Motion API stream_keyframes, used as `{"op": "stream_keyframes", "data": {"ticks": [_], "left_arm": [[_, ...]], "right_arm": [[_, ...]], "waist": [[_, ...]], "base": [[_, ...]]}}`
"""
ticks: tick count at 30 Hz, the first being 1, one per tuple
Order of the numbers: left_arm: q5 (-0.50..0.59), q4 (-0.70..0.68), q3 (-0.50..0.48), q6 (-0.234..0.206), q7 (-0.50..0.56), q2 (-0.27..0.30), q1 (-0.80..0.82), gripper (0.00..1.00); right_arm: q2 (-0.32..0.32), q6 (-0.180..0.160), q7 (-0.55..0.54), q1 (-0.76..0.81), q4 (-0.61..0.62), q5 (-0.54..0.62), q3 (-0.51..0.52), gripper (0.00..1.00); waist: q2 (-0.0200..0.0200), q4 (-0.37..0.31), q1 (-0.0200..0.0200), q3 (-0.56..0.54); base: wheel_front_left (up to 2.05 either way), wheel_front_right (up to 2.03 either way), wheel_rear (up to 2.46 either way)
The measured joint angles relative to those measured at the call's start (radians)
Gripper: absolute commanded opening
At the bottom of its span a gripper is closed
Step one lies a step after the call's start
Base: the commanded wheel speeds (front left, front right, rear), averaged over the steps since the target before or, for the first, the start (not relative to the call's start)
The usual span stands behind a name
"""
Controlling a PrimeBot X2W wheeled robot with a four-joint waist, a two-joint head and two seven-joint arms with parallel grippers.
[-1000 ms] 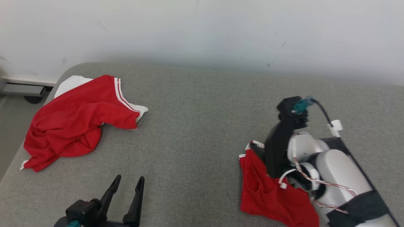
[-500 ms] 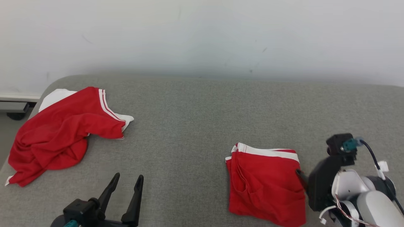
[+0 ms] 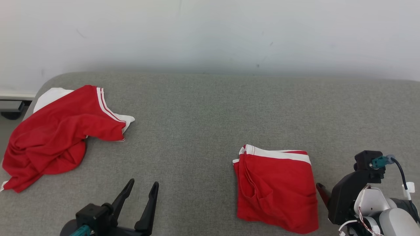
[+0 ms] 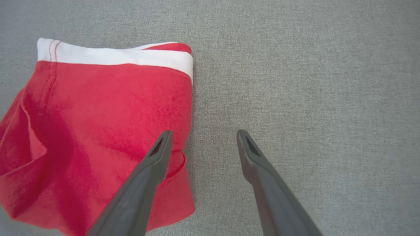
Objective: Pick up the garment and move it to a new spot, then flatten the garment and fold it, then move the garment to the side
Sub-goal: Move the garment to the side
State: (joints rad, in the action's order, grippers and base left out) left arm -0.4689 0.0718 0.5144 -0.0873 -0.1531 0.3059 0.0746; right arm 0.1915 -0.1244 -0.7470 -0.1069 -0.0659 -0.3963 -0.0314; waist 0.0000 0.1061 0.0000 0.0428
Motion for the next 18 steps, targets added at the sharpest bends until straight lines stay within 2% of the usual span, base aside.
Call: {"op": "stream_keyframes", "data": {"ticks": [18], "left_arm": [[0.005,-0.011,0.011,0.001,0.018,-0.013,0.056,1.0]], "right_arm": [[-0.067,0.0,0.031,-0.072,-0.171,-0.025,0.054,1.0]], "waist": [[0.0001,0.07,0.0,0.073]], "base": [[0.0,0.0,0.0]]}}
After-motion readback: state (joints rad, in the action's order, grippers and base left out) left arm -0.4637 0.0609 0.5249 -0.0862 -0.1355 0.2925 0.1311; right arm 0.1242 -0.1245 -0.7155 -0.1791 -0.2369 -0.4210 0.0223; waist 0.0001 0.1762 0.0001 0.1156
